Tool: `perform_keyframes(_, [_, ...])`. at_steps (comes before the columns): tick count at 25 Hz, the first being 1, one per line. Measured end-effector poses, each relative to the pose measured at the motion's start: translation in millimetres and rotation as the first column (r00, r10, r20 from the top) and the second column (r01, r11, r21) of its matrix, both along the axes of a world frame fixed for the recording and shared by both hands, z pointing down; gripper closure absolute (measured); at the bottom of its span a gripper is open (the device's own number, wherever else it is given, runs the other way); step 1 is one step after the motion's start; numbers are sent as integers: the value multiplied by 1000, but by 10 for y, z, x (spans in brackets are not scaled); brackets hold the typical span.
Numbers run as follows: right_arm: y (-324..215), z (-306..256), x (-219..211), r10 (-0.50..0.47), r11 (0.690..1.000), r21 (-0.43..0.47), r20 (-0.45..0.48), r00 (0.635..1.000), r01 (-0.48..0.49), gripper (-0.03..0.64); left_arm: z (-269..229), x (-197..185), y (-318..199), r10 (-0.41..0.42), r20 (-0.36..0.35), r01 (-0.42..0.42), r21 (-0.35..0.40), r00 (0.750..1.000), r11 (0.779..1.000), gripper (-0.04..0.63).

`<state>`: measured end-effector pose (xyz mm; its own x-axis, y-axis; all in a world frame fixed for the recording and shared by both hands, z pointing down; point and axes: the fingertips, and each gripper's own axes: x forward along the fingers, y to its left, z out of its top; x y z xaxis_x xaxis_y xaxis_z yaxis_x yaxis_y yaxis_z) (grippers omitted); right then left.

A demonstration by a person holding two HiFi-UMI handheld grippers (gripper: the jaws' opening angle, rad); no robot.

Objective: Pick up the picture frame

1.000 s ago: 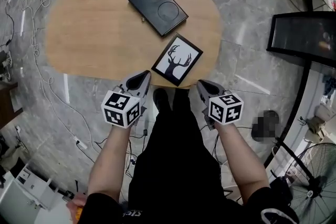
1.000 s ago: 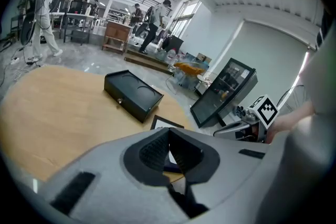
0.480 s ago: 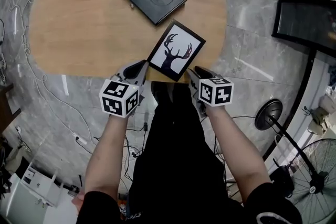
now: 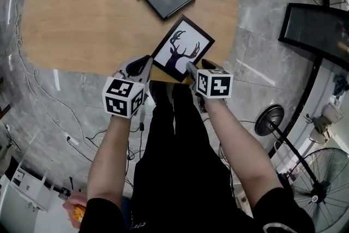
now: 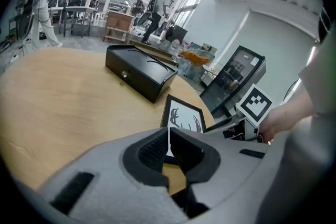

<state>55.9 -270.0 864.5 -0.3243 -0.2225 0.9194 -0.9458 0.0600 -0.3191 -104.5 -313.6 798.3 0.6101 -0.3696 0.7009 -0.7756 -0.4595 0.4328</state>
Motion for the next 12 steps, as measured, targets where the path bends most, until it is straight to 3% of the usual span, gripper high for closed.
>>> perform_keyframes(4, [17,17,-9,-72,997,-3,-88,994,72,396,-10,-101,45,-28,-5,28,-3,1000,1000,575])
perform_keyframes(12, [52,7,161,-229,973,-39,-116,967,226,438,-14,-325,140,-69,-9,68,-22,998,997,575])
